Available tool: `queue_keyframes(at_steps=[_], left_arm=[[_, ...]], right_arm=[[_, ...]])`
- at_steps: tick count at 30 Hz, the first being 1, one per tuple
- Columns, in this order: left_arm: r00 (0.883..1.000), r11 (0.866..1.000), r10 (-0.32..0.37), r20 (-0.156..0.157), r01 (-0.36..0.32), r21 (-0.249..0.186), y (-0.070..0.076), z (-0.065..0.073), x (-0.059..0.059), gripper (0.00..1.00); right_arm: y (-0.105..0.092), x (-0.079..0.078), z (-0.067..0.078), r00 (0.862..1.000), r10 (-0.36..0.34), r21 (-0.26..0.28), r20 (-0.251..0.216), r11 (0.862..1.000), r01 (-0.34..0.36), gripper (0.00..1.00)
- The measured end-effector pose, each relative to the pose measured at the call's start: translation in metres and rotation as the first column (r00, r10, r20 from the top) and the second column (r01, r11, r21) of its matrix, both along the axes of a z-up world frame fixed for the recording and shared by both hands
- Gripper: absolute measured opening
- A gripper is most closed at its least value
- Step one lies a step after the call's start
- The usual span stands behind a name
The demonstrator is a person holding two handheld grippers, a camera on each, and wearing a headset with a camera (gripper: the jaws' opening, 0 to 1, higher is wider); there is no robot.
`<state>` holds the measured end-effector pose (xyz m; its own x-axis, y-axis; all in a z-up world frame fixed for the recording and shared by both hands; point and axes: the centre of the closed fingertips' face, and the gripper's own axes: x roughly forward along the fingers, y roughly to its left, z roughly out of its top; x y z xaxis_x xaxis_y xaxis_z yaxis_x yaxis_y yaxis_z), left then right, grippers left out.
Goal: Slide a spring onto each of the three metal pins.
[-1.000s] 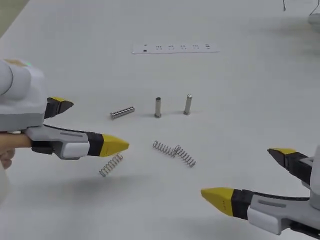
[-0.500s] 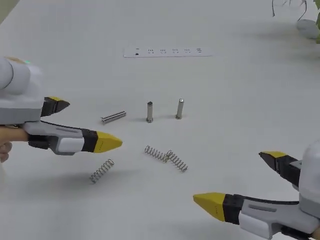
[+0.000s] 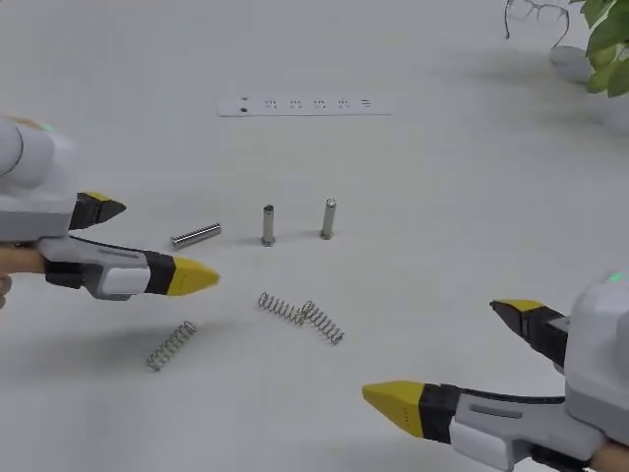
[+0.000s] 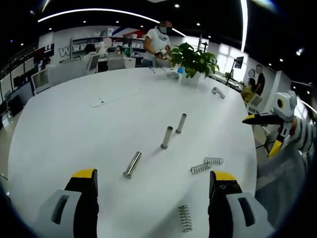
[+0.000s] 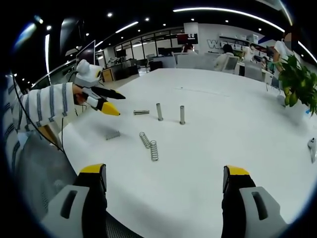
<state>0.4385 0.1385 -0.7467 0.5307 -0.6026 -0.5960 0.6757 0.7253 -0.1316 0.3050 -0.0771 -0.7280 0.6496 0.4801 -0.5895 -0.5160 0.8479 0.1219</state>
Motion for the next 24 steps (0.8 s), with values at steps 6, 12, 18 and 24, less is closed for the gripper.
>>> queue_keyframes(at_steps=[6,12,18,24], left_arm=[[1.0,0.999,-0.015,0.012,0.015,0.033,0.0,-0.007,0.008,0.84],[0.999,0.999,-0.029,0.016,0.028,0.043,-0.004,-0.012,0.013,0.79],[0.999,0.998,-0.035,-0.003,0.035,0.052,-0.008,-0.02,0.019,0.77],[0.999,0.998,-0.042,-0.017,0.043,0.049,-0.014,-0.026,0.025,0.75]], right_arm=[[0.0,0.001,0.001,1.0,-0.009,0.001,0.002,1.0,0.009,0.96],[-0.001,-0.002,-0.001,1.0,0.004,-0.021,-0.004,1.0,-0.005,0.96],[0.0,-0.003,-0.003,1.0,0.007,-0.024,-0.009,1.0,-0.007,0.96],[0.0,-0.007,-0.007,1.0,0.012,-0.03,-0.022,0.999,-0.013,0.95]])
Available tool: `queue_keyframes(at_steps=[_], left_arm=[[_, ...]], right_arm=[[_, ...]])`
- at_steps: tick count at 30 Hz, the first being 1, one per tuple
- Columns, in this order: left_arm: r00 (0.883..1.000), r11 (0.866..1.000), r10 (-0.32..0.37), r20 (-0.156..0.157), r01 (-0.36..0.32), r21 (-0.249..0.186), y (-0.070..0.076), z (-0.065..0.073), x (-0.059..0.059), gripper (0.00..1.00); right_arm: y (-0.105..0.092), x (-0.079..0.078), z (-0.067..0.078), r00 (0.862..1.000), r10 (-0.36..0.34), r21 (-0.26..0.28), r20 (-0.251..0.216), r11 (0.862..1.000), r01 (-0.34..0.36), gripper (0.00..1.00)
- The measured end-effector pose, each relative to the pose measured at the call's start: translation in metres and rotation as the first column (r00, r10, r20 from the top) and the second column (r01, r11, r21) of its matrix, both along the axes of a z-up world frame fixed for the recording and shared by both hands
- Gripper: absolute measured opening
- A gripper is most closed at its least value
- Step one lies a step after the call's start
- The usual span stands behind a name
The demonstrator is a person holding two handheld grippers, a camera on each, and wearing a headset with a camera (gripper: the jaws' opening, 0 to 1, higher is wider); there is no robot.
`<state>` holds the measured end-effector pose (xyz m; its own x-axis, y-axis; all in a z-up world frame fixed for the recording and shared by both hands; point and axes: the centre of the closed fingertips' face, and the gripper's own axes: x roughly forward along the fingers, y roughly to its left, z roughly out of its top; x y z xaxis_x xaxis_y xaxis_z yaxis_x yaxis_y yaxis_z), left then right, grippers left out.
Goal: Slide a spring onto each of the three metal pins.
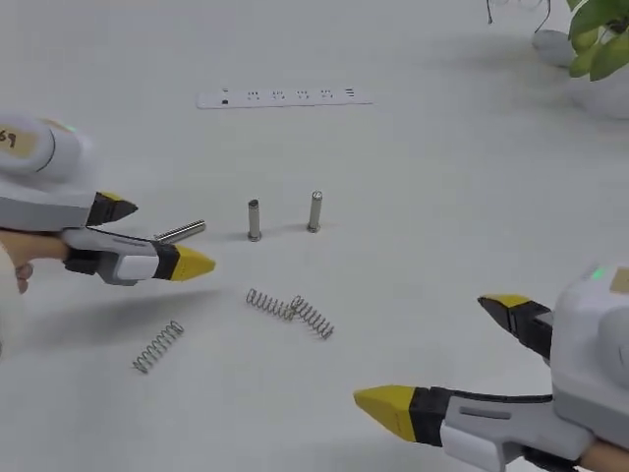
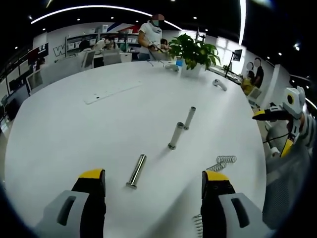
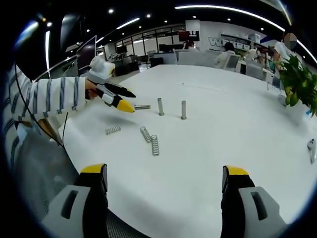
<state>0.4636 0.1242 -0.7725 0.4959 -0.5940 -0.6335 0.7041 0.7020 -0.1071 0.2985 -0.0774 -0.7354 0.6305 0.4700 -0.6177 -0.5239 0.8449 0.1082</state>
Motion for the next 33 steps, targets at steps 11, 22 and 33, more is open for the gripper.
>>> queue_keyframes(at_steps=[11,22,33], left_arm=[[1.0,0.999,-0.017,0.007,0.016,0.044,0.002,-0.011,0.011,0.61],[0.997,0.995,-0.059,0.04,0.055,0.079,-0.003,-0.016,0.02,0.4],[0.996,0.99,-0.082,0.026,0.079,0.114,-0.009,-0.027,0.024,0.3]], right_arm=[[0.003,-0.002,-0.003,1.0,0.018,-0.006,-0.009,1.0,-0.018,0.94],[0.004,-0.005,-0.005,1.0,0.022,0.002,-0.019,1.0,-0.022,0.93],[0.004,-0.005,-0.006,0.999,0.021,0.005,-0.024,1.0,-0.021,0.92]])
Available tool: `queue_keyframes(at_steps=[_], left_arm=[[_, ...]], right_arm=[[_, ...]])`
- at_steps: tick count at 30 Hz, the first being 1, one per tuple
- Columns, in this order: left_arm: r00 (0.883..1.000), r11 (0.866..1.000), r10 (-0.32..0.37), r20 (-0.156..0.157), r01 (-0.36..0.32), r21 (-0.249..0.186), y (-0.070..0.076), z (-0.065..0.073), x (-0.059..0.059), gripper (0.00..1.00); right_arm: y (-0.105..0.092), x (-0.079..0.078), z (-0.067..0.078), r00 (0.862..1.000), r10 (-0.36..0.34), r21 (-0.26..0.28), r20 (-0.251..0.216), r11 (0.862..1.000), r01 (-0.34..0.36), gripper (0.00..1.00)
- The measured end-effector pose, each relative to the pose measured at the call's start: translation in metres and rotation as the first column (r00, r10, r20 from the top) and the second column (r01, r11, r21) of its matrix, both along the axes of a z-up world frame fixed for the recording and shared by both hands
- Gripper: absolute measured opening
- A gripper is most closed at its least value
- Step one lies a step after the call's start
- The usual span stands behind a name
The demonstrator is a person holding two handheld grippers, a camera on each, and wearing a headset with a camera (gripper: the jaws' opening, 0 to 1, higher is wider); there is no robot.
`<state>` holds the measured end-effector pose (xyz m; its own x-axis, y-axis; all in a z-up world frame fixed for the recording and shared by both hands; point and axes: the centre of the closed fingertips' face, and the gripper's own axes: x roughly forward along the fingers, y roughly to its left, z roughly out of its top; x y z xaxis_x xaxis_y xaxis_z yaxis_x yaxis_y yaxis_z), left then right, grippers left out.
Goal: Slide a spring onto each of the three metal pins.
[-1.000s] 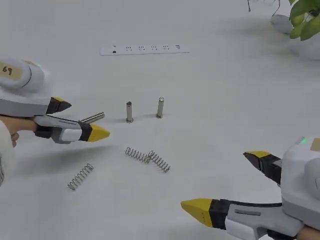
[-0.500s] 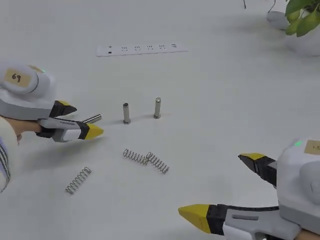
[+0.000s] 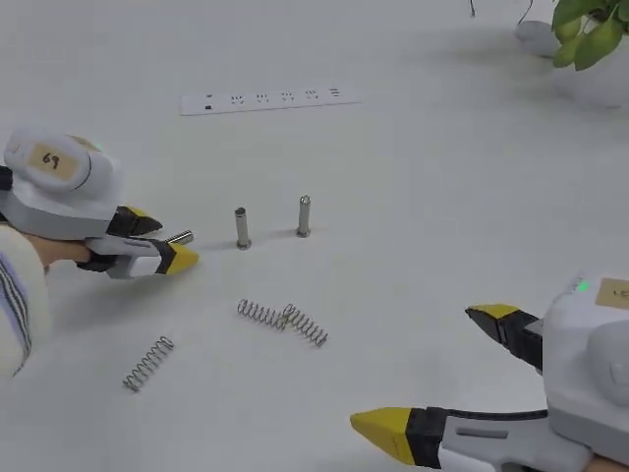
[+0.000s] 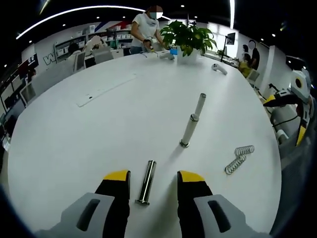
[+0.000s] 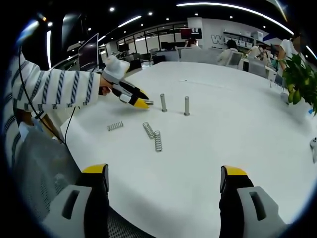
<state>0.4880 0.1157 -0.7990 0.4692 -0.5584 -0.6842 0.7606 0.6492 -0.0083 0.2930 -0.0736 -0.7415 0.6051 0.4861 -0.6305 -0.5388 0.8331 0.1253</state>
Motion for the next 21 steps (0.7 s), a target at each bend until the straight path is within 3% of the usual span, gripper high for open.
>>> queue_keyframes(at_steps=[3,10,11,12,13,16,21], left_arm=[[1.0,1.0,-0.002,-0.004,0.002,-0.023,-0.0048,0.0006,-0.0006,0.25],[1.0,1.0,-0.026,-0.005,0.026,0.011,-0.0062,-0.0073,-0.0003,0.18],[0.999,0.999,-0.031,0.022,0.031,0.013,-0.0063,-0.0051,0.0041,0.16],[1.0,1.0,-0.017,0.007,0.017,0.018,-0.0047,-0.0065,0.0035,0.13],[1.0,1.0,-0.014,0.012,0.014,0.021,-0.0045,-0.0068,0.0045,0.12],[1.0,1.0,-0.003,0.005,0.003,0.009,-0.0052,-0.0073,0.0057,0.1],[1.0,1.0,0.003,0.02,-0.003,0.002,-0.0071,-0.0082,0.009,0.06]], right_arm=[[0.0006,-0.0006,0.0001,1.0,0.001,0.003,0.001,1.0,-0.001,0.92],[0.0014,0.0001,0.0018,1.0,0.0,0.006,0.005,1.0,0.0,0.92],[0.0014,0.0001,0.0018,1.0,0.0,0.007,0.005,1.0,0.0,0.92],[0.0013,0.0,0.0018,1.0,-0.001,0.007,0.005,1.0,0.001,0.92],[0.0013,0.0,0.0017,1.0,-0.001,0.007,0.005,1.0,0.001,0.91],[0.0015,-0.0004,0.0009,1.0,0.001,0.009,0.002,1.0,-0.001,0.91],[0.0022,0.0001,0.0003,1.0,-0.003,0.019,0.003,1.0,0.003,0.89]])
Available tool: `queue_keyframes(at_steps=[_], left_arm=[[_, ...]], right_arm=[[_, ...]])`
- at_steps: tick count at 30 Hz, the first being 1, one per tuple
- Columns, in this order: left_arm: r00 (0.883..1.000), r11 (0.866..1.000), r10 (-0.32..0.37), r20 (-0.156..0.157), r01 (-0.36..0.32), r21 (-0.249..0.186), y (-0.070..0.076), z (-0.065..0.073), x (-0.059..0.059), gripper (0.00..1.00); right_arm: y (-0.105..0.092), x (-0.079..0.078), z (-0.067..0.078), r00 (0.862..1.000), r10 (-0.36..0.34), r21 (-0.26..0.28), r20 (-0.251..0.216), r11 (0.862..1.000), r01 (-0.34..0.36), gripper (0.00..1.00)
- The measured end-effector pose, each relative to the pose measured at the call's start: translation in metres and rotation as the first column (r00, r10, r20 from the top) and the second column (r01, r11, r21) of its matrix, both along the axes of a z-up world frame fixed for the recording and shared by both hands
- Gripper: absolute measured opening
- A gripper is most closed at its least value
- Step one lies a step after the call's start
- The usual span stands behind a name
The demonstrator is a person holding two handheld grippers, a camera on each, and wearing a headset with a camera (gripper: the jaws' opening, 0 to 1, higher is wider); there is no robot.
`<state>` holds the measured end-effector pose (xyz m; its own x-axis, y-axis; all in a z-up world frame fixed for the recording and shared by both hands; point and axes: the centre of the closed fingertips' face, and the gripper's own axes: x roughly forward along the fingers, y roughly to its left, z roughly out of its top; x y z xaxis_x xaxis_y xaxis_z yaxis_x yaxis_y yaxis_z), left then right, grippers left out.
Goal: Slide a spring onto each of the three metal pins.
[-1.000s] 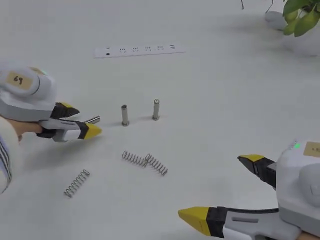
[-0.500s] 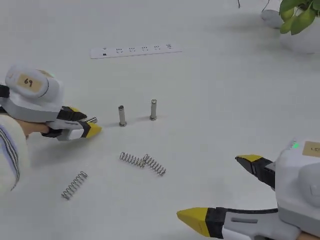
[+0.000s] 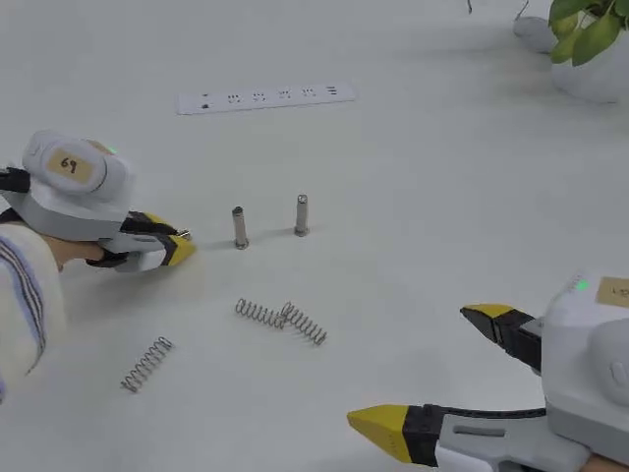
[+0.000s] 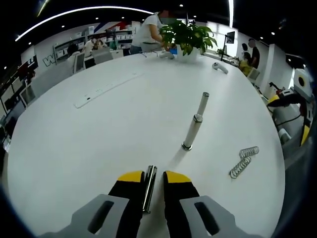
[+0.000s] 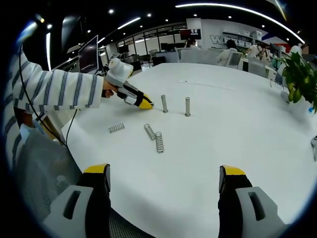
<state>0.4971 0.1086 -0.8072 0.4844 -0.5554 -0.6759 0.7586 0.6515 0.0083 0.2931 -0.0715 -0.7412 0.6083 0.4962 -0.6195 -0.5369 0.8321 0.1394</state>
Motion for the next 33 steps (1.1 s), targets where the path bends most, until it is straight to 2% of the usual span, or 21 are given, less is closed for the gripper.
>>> queue_keyframes(at_steps=[3,7,15,17,20,22,24,31,33], left_arm=[[1.0,1.0,0.019,0.003,-0.019,-0.002,0.0012,-0.001,0.002,0.03],[1.0,1.0,0.01,0.01,-0.01,-0.002,0.0001,-0.0004,0.0018,0.01],[1.0,1.0,-0.002,0.011,0.003,-0.012,0.0008,0.0007,0.002,0.0],[1.0,1.0,0.001,0.001,-0.001,-0.017,0.0005,0.0011,0.002,0.0],[1.0,1.0,-0.012,0.006,0.012,-0.012,0.0011,0.0009,0.0022,0.0],[1.0,1.0,-0.001,-0.011,0.001,-0.026,0.0015,0.0008,0.0031,0.0],[1.0,1.0,-0.004,-0.014,0.003,-0.029,0.0013,0.0013,0.0027,0.0],[1.0,1.0,0.01,-0.009,-0.01,-0.011,0.0037,0.002,0.0062,0.0],[1.0,1.0,0.018,-0.022,-0.018,-0.007,0.004,0.0022,0.0068,0.0]], right_arm=[[0.0007,-0.0005,-0.0006,1.0,0.007,-0.005,-0.001,1.0,-0.007,0.89],[0.0021,0.0,0.002,1.0,0.009,0.0,0.012,1.0,-0.009,0.91],[-0.002,-0.0008,0.0013,1.0,0.002,-0.006,0.006,1.0,-0.002,0.89],[-0.0034,-0.0003,0.0016,1.0,-0.006,-0.003,0.008,1.0,0.006,0.91],[-0.0049,0.0006,0.0028,1.0,-0.014,-0.001,0.014,1.0,0.014,0.92],[-0.0055,0.0007,0.0035,1.0,-0.014,-0.002,0.014,1.0,0.014,0.92],[-0.0058,0.0011,0.004,1.0,-0.013,-0.004,0.015,1.0,0.013,0.92],[-0.0052,0.002,0.0036,1.0,-0.008,-0.011,0.016,1.0,0.008,0.94],[-0.0048,0.0018,0.0035,1.0,-0.001,-0.015,0.017,1.0,0.002,0.94]])
